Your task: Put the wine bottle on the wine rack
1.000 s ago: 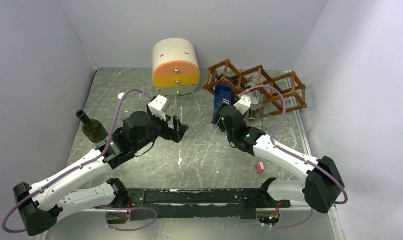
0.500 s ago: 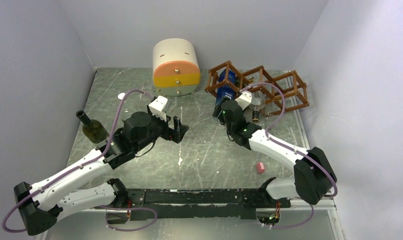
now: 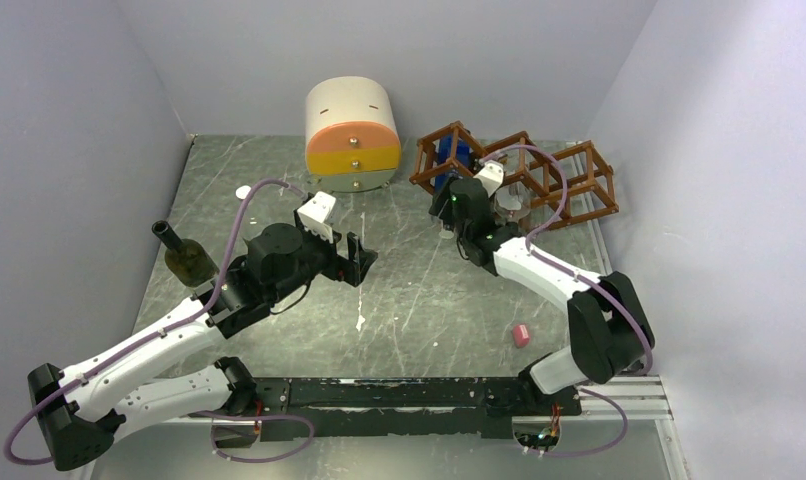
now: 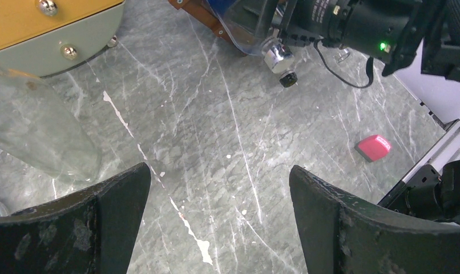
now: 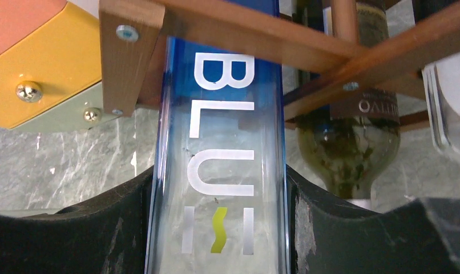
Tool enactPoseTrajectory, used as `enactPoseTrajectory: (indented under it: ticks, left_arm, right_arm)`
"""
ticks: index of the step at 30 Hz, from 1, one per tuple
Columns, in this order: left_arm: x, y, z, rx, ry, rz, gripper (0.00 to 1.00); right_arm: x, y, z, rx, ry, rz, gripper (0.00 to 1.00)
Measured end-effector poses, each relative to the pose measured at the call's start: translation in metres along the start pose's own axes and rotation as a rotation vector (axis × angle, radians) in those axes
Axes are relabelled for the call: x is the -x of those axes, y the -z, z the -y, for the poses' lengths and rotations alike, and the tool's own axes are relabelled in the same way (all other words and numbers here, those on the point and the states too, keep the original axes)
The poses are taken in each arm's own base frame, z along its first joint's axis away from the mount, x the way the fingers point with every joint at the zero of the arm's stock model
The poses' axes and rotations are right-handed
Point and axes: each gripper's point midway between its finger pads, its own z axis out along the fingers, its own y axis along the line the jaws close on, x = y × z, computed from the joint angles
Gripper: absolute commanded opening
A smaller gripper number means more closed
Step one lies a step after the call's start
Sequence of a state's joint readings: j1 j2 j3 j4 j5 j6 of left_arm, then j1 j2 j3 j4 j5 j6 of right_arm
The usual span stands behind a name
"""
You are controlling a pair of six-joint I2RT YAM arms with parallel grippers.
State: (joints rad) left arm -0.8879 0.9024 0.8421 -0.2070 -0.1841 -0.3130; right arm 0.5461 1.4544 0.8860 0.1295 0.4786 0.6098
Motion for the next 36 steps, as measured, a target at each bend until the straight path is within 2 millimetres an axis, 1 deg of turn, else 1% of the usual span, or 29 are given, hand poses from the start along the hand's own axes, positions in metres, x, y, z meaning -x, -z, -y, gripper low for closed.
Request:
enactPoseTrajectory:
  ticks: [7,12,16,17,24,26,28,32,34,36]
  left_arm:
    - [0.000,0.000,0.000,0.003,-0.003,0.001,0.95]
    - [0.000,0.000,0.000,0.003,-0.004,0.001,0.95]
    - [0.000,0.000,-0.001,0.008,-0.005,0.003,0.96]
    - [0.000,0.000,-0.001,0.009,-0.005,0.003,0.96]
    - [0.000,0.000,-0.001,0.013,-0.006,0.005,0.96]
    - [0.000,0.000,-0.001,0.012,-0.007,0.004,0.96]
    - [0.000,0.000,0.000,0.011,-0.007,0.004,0.96]
    - [0.000,0.000,0.000,0.010,-0.009,0.004,0.95]
    - [0.000,0.000,0.000,0.010,-0.010,0.004,0.96]
    - [0.000,0.000,0.000,0.010,-0.010,0.004,0.96]
  right_arm:
    - [0.008,-0.023,-0.003,0.033,0.008,-0.043,0.00]
    - [0.009,-0.032,-0.004,0.037,-0.005,-0.050,0.00]
    - [0.009,-0.037,-0.007,0.038,-0.035,-0.044,0.04]
    - [0.010,-0.038,-0.007,0.040,-0.045,-0.043,0.07]
    - [0.010,-0.039,-0.012,0.047,-0.100,-0.048,0.24]
    - [0.010,-0.039,-0.012,0.045,-0.110,-0.049,0.25]
    - [0.010,-0.036,-0.012,0.042,-0.118,-0.054,0.23]
    - [0.008,-0.025,-0.011,0.044,-0.132,-0.074,0.22]
    - [0.008,-0.019,-0.011,0.048,-0.139,-0.082,0.29]
    - [0.007,-0.014,-0.010,0.053,-0.145,-0.089,0.47]
